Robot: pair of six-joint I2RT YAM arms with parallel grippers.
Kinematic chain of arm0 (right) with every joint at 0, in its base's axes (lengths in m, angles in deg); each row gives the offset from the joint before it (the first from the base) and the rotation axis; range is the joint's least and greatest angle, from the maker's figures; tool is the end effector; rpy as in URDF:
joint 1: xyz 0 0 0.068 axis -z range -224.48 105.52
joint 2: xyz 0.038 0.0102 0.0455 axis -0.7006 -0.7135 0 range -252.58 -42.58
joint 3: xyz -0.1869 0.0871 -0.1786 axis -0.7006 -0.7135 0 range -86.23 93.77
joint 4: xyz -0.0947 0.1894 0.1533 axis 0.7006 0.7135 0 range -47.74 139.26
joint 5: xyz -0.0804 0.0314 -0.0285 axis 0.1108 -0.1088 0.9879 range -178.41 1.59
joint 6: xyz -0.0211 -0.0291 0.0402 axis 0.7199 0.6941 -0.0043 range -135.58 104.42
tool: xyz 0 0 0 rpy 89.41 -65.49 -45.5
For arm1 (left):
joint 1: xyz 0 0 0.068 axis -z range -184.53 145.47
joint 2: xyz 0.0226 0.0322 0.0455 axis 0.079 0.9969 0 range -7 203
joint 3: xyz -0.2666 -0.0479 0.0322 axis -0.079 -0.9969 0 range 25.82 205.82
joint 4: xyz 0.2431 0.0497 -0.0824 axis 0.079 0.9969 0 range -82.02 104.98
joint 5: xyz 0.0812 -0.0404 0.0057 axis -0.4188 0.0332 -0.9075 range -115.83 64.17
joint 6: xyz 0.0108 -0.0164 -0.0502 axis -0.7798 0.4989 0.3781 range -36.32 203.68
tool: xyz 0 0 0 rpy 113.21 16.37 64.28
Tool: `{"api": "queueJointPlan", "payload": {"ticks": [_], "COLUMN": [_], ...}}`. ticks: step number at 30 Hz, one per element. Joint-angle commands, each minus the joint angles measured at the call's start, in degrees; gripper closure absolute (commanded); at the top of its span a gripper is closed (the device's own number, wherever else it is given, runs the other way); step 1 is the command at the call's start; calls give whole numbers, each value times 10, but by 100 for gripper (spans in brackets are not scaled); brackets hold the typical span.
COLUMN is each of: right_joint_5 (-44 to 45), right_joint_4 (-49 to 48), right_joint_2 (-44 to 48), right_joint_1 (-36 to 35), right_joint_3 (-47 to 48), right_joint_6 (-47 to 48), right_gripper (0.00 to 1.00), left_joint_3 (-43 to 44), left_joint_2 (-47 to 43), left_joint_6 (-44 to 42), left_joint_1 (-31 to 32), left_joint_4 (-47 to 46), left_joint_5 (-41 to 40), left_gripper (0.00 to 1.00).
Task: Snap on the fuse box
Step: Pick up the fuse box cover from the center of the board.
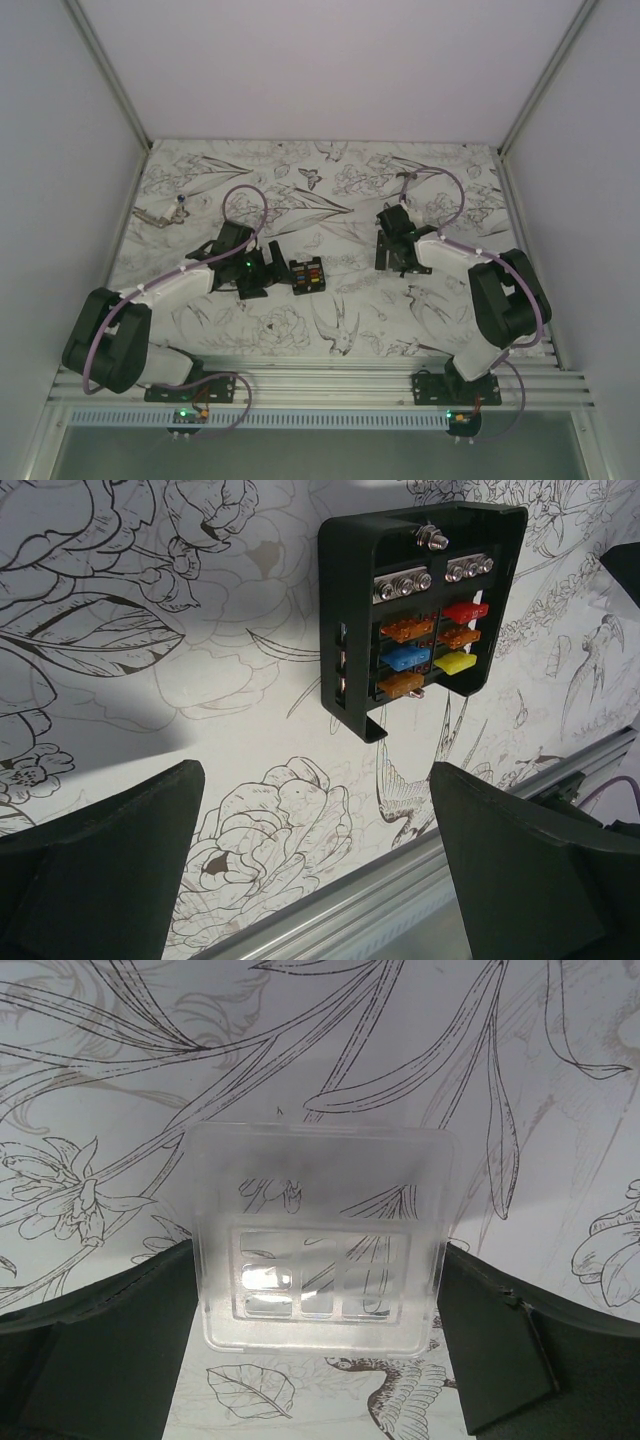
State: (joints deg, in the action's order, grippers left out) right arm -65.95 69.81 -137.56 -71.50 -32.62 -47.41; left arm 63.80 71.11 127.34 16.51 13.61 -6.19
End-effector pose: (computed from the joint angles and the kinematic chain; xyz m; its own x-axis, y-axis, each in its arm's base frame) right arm 0.2777 0.1263 0.1599 -0.8631 0.1069 -0.4935 0.1857 0.9760 -0.1134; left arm 0.2445 -0.1069 0.1828 -0.8683 -0.3626 -0.3385 -0.0586 0.7526 -0.6559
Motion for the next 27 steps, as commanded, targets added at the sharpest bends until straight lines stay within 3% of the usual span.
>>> {"api": "queueJointPlan", "payload": {"ticks": [1, 6, 11, 27], "right_joint_5": [-25, -37, -59, -135], "right_joint_4": [-9, -16, -31, -51], "right_joint_2": [-8, -5, 8, 122], "right_joint_1": [8, 7, -13, -70], "right_joint_3": [-9, -13, -15, -18], "right_joint_6": [26, 48, 72, 110], "right_gripper": [0, 4, 10, 15], "left_joint_3": [12, 23, 42, 120], "left_joint_2": [10, 22, 44, 147], "left_joint_6": [-9, -5, 3, 35], "left_joint_1": [3, 4, 6, 61], "left_joint_4": [0, -1, -3, -32], "left_joint_5": [4, -1, -9, -13], "left_gripper": [1, 7, 28, 38]}}
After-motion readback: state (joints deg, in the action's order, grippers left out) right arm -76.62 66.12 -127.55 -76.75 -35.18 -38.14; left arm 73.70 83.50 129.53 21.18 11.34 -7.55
